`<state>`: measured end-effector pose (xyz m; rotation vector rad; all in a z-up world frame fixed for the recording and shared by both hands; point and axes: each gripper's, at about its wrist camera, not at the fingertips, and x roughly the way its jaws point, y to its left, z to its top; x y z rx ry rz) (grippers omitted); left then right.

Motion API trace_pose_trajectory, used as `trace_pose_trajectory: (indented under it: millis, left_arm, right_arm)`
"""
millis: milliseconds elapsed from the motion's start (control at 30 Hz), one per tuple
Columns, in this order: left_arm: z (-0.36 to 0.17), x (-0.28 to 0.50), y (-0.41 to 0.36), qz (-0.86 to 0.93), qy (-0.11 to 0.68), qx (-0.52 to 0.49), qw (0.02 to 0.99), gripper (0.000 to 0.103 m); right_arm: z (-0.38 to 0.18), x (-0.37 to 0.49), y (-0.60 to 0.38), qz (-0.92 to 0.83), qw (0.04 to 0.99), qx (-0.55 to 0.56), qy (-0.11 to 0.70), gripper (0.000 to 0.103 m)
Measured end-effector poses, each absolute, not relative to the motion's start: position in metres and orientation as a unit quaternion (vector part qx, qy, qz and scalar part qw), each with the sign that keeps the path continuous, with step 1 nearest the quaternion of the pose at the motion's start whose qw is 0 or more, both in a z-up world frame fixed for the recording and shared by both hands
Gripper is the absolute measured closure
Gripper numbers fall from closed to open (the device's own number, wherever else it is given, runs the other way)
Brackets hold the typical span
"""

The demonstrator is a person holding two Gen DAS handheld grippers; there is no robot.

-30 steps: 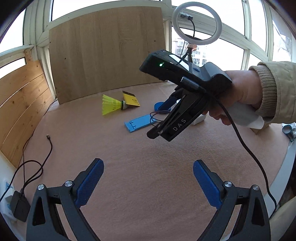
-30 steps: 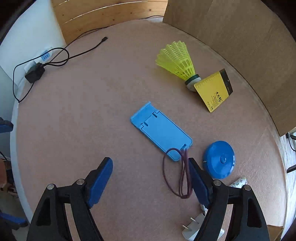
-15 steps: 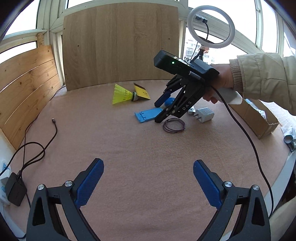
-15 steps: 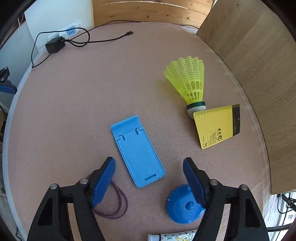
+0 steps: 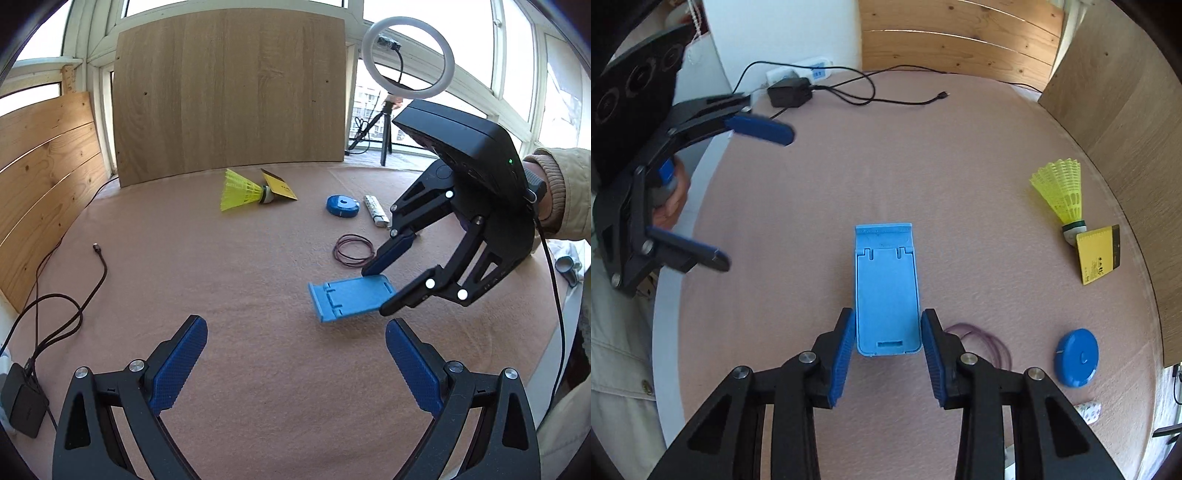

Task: Organize objects
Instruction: 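Lift the phone stand with the right tool while the left tool grasps it too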

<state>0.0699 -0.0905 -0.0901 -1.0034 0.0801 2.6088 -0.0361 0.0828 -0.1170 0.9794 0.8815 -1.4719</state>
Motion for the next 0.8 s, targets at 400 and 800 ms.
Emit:
trace_pose_trajectory:
  millis: [400,800]
  left_arm:
    - [-0.135,0.102,0.002,0.795,0.198,-0.390,0.420,0.029]
    - [-0.137,0.099,0.008,0.769,0.181,-0.399,0.466,0.055]
  right_arm:
    - [-0.135,0.049,0.149,-0.594,0.573,0.405,0.394,0.070]
    - [-0.137,0.057,0.164,-0.608,0.578,0.389,0.381,0.069]
